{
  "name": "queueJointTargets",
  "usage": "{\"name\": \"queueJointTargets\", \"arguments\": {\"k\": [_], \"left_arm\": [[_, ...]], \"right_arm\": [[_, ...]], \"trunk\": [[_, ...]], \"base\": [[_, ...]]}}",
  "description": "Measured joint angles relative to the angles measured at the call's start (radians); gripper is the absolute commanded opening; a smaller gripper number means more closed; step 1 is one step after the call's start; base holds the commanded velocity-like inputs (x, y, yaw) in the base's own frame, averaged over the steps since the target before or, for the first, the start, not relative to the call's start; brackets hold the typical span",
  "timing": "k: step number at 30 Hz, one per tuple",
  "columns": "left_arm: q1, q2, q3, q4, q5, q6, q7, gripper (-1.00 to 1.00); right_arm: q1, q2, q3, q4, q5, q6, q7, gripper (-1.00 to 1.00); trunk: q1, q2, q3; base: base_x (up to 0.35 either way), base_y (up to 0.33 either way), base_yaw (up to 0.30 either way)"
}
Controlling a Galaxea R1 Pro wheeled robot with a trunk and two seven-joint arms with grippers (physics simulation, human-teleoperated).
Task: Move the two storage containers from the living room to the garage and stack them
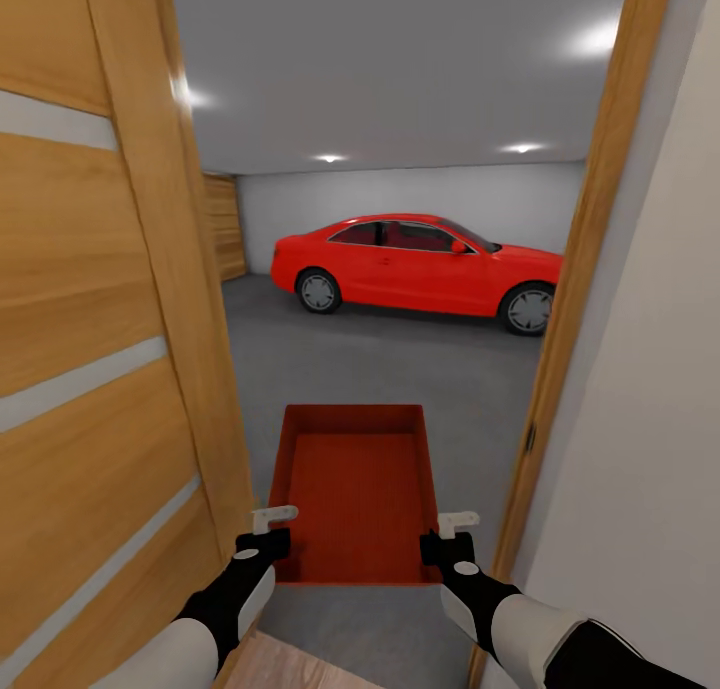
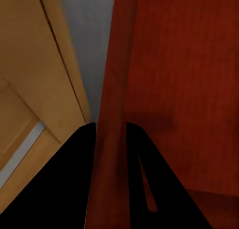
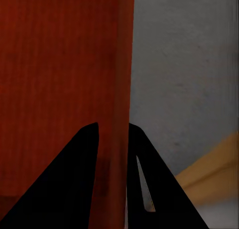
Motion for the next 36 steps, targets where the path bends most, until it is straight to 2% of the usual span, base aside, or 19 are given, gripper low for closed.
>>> {"name": "queueJointTargets", "arguments": {"k": [6, 19, 36], "left_arm": [[0.0, 0.0, 0.0, 0.0, 0.0, 0.0, 0.0, -1.0], [0.0, 0.0, -0.001, 0.0, 0.0, 0.0, 0.0, -1.0], [0.0, -0.001, 0.001, 0.0, -0.001, 0.0, 0.0, -1.0]], "right_arm": [[0.0, 0.0, 0.0, 0.0, 0.0, 0.0, 0.0, -1.0], [0.0, 0.0, -0.001, 0.0, 0.0, -0.001, 0.001, -1.0], [0.0, 0.0, 0.0, 0.0, 0.0, 0.0, 0.001, -1.0]], "trunk": [[0.0, 0.0, 0.0], [0.0, 0.0, 0.0], [0.0, 0.0, 0.0]], "base": [[0.314, 0.118, -0.212], [0.314, 0.118, -0.036], [0.314, 0.118, -0.267]]}}
